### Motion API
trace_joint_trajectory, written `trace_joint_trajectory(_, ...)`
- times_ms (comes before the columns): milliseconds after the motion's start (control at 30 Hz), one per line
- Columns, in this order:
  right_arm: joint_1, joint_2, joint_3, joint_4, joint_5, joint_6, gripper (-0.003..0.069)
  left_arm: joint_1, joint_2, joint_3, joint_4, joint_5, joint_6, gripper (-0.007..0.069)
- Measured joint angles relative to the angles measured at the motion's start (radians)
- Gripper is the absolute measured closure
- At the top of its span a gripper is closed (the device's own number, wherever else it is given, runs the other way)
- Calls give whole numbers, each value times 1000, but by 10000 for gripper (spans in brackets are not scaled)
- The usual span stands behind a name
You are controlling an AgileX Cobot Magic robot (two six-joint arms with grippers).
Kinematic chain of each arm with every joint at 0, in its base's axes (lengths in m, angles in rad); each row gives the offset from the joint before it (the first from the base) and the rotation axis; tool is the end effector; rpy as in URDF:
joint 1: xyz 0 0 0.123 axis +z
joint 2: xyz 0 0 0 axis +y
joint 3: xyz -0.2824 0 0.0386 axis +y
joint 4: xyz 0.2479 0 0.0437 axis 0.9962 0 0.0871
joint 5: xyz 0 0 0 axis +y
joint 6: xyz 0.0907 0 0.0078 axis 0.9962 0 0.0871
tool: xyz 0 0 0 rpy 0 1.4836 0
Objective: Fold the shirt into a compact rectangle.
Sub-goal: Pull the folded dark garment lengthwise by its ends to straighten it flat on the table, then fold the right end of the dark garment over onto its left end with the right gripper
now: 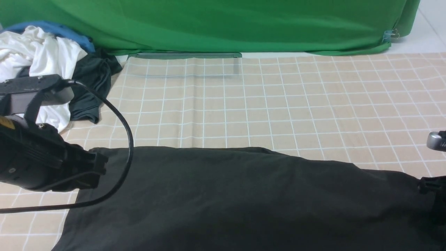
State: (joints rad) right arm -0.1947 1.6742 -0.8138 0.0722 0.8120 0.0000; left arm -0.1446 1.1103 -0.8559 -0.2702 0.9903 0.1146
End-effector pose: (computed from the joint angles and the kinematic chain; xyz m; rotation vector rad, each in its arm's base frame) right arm 0.2570 -0.0458 0.1496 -0.3822 -3.1078 -0.0833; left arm 0.1919 -0.0485 0.2923 0.2139 2.7039 -0.3587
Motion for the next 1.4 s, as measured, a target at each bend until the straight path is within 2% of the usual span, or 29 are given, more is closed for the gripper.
trace_joint_trajectory(33, 0, -7, 0, 0, 0, -14, 542, 0, 0, 0, 0, 0, 0, 606)
trace_joint_trajectory(67, 0, -14, 2, -4, 0, -19, 557, 0, 0, 0, 0, 0, 0, 606)
trace_joint_trajectory(167, 0, -66, 2, -53, 29, -13, 562, 0, 0, 2, 0, 0, 0, 606)
trace_joint_trajectory(333, -1, -224, -62, -201, 119, 105, 562, 0, 0, 2, -1, 1, 0, 606)
trace_joint_trajectory(400, -1, -260, -102, -221, 154, 116, 562, 0, 0, 2, -1, 1, 0, 606)
trace_joint_trajectory(467, -1, -285, -151, -215, 214, 126, 562, 0, 0, 2, -1, 1, 0, 606)
trace_joint_trajectory(633, 53, -311, -268, -100, 309, 101, 562, 0, 0, 2, 2, -5, 0, 606)
trace_joint_trajectory(733, 180, -314, -330, -10, 333, 105, 562, 0, 0, 2, 2, -12, 0, 606)
trace_joint_trajectory(867, 364, -312, -386, 35, 331, 137, 562, 0, 0, 2, 17, -18, 0, 606)
trace_joint_trajectory(1067, 650, -255, -489, 94, 280, 192, 562, 0, 0, -40, 169, 1, -106, 606)
trace_joint_trajectory(1200, 792, -157, -570, 132, 229, 214, 562, 0, 0, -91, 264, 42, -168, 606)
trace_joint_trajectory(1400, 934, 5, -697, 153, 162, 231, 562, 0, -7, -122, 286, 76, -189, 606)
